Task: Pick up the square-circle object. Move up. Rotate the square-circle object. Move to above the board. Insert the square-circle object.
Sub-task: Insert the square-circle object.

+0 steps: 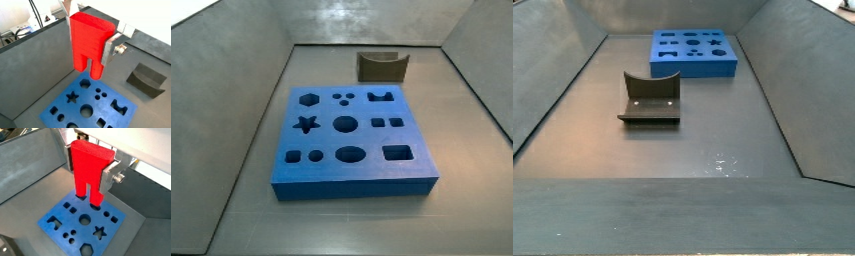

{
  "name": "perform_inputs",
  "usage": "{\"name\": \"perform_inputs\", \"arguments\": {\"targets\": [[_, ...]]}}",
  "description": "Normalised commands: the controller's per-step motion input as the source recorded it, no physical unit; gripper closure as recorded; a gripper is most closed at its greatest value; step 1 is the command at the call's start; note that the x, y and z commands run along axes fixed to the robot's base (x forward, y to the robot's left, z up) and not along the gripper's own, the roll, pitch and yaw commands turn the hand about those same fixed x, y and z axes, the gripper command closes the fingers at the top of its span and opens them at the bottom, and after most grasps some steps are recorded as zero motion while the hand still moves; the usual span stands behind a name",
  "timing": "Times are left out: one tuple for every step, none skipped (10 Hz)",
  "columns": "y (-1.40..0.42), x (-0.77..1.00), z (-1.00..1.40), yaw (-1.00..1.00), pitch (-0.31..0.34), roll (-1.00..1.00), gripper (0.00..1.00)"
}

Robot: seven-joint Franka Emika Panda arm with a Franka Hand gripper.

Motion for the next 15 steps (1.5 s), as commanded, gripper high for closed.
{"name": "perform_inputs", "arguments": {"targets": [[-0.33,-0.16,-1.0,0.0,-0.051,0.05,1.0],[-0.33,-0.12,-1.0,0.0,-0.039,0.05,1.0],[-0.37,-0.05,-1.0,0.0,-0.011,0.05,1.0],[-0.38,-0.03,-1.0,0.0,-0.014,0.05,1.0],[-0.39,-0.01,-1.0,0.0,-0.007,0.05,1.0],[-0.39,-0.01,-1.0,0.0,-0.007,0.05,1.0],[-0.4,0.0,-1.0,0.0,-0.011,0.05,1.0],[-0.39,0.0,-1.0,0.0,-0.013,0.05,1.0],[-0.39,0.0,-1.0,0.0,-0.011,0.05,1.0],[-0.4,0.0,-1.0,0.0,-0.014,0.05,1.0],[-0.4,0.0,-1.0,0.0,-0.03,0.06,1.0],[-0.25,0.0,-1.0,0.0,-0.031,0.12,1.0],[-0.05,0.0,-0.8,0.0,-0.029,0.19,1.0],[0.08,-0.04,-0.41,0.11,0.0,0.12,1.0],[0.13,-0.27,-0.5,0.15,-0.041,0.17,1.0]]}}
